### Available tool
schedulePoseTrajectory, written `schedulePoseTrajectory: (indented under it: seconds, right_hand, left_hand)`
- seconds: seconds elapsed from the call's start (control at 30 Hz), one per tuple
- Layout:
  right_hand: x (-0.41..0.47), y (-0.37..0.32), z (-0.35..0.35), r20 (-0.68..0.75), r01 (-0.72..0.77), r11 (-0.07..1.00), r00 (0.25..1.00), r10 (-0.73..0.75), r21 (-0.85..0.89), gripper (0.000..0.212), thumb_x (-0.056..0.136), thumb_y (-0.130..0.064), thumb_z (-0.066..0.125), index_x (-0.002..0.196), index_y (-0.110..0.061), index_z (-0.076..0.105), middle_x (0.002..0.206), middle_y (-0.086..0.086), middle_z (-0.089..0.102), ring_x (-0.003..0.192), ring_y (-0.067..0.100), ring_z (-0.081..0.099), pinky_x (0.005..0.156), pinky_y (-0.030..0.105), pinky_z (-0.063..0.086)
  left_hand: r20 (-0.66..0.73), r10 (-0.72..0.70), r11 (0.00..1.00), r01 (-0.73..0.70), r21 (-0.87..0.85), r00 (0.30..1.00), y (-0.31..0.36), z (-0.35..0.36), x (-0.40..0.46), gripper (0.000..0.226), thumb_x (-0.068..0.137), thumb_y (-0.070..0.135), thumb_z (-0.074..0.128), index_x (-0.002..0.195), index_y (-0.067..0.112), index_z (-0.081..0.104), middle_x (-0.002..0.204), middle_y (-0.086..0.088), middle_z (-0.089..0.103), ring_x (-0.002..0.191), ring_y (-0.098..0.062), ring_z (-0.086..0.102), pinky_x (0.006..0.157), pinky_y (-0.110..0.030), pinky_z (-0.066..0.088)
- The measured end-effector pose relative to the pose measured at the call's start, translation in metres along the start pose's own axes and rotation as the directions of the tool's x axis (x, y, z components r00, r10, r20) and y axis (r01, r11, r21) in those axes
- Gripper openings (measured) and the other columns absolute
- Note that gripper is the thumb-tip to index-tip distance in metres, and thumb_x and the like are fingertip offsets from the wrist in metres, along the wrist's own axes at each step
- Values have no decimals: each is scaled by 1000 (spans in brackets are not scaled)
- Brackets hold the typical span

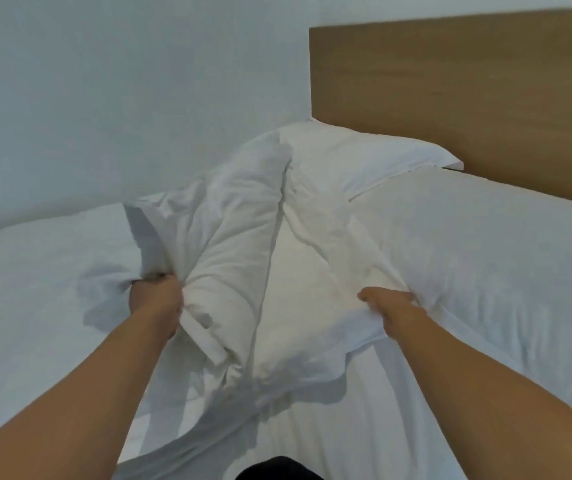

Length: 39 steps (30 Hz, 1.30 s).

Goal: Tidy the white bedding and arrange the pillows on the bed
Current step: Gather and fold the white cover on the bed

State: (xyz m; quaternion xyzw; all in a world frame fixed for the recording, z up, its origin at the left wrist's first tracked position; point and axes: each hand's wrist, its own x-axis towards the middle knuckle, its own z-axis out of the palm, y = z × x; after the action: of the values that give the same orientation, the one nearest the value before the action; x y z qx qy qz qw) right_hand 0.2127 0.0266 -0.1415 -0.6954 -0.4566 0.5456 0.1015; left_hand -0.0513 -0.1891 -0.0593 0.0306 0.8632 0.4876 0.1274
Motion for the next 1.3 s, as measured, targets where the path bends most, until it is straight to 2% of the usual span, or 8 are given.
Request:
schedulePoseTrajectory:
  seconds: [0.07,0.2,0.4,0.53,0.77,0.97,1.13,1.3]
  right_hand:
    - [26,2,4,52,3,1000,999,-5,29,128,42,-40,88,148,-5,26,140,17,44,118,36,50,94,44,47]
    - [-27,-11,-8,130,30,992,991,-45,121,9,84,-9,63,83,-8,55,67,6,48,55,14,42,49,23,32]
    - [-74,-67,-31,-297,547,837,797,-526,-14,31,97,-2,40,70,-8,54,58,12,58,51,14,54,59,28,45]
    - [-128,-103,-38,69,749,653,662,-747,-113,28,100,2,36,118,8,57,107,25,59,86,23,55,75,14,44]
    - [-118,-110,-29,158,803,578,557,-815,148,25,83,-1,45,68,-6,64,74,9,65,67,16,57,66,23,46]
    - [-56,-40,39,112,638,766,769,-629,-77,19,84,-21,56,98,-9,61,106,16,66,89,24,61,80,41,51]
    - [-43,-7,89,409,286,953,885,-221,-103,122,58,-66,81,152,-20,18,148,5,38,130,32,43,105,47,40]
    - [-46,-21,97,431,-9,981,899,-76,192,45,78,-40,77,107,-9,62,96,13,70,84,28,66,68,34,52]
  left_hand:
    - [53,121,963,-130,237,991,3,-5,-7,25,89,8,49,109,-4,57,106,-24,66,94,-38,64,80,-38,51]
    - [211,494,729,-534,428,843,41,-4,-40,29,86,4,47,115,1,48,106,-22,60,96,-41,59,72,-35,40]
    - [576,617,367,-843,393,536,62,44,-110,77,88,32,57,153,17,17,149,-13,33,127,-35,45,101,-40,40]
    - [675,320,342,-745,572,665,40,97,-145,132,63,77,63,153,15,-9,160,-7,-8,133,-34,31,103,-51,36]
    - [246,452,805,-511,301,857,37,87,-71,39,87,39,58,113,10,65,112,-16,68,104,-37,64,83,-38,51]
    - [0,-137,973,134,-188,991,-27,4,28,49,93,28,56,130,-4,52,134,-22,55,121,-38,54,94,-40,48]
    - [82,-229,957,239,-165,970,-66,2,43,36,99,18,45,129,-1,51,133,-16,55,120,-33,53,101,-37,43]
    - [65,-201,973,207,-106,978,-61,6,46,28,101,25,42,108,0,52,117,-20,59,110,-33,56,96,-37,43]
